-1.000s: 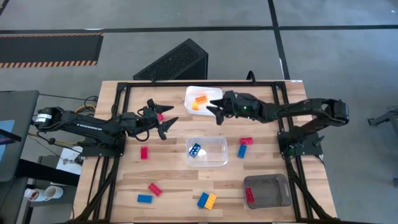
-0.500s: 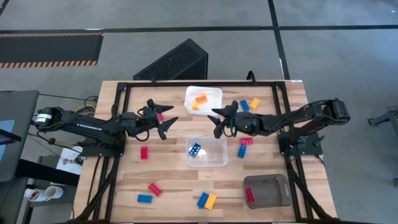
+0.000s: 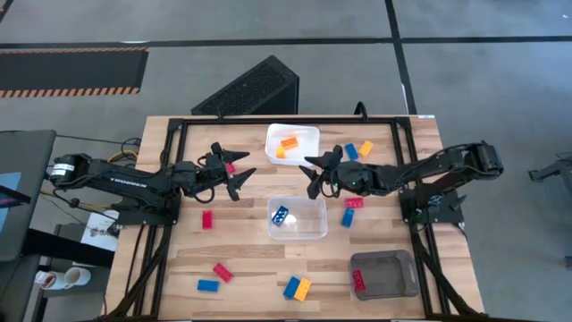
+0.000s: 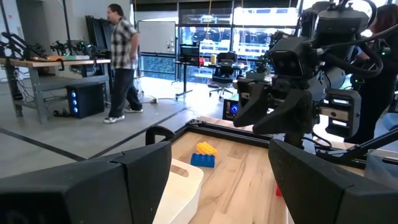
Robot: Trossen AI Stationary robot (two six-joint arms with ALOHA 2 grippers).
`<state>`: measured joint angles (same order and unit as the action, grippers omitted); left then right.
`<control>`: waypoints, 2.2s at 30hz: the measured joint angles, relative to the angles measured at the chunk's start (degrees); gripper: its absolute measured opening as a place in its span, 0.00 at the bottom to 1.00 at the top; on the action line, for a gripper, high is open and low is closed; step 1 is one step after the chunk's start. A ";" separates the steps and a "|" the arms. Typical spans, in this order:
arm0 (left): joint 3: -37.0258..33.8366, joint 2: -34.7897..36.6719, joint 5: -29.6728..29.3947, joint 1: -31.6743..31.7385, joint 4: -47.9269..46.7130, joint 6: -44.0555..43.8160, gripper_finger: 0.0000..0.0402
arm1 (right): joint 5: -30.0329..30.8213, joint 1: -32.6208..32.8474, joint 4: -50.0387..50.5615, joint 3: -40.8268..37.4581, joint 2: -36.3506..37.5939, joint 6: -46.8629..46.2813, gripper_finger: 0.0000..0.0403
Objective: Sort & place blocks by color
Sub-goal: Put the red game piece into the black bin
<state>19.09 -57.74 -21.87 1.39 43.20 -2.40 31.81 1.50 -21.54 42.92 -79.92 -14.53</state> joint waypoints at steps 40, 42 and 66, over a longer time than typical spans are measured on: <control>0.00 0.00 0.12 0.00 -0.59 -1.77 0.64 | -0.26 -0.02 1.44 0.04 -0.04 0.90 0.43; 0.00 0.00 0.47 0.00 -0.59 -1.75 0.64 | -0.28 -0.02 1.44 0.04 -0.04 0.92 0.43; 0.00 0.00 0.50 0.00 -1.27 -1.37 0.64 | -16.79 -1.62 -2.93 -1.39 0.07 1.50 0.39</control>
<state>19.09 -57.74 -21.37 1.39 41.93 -3.77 15.02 -0.12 -24.47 41.53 -79.85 -13.03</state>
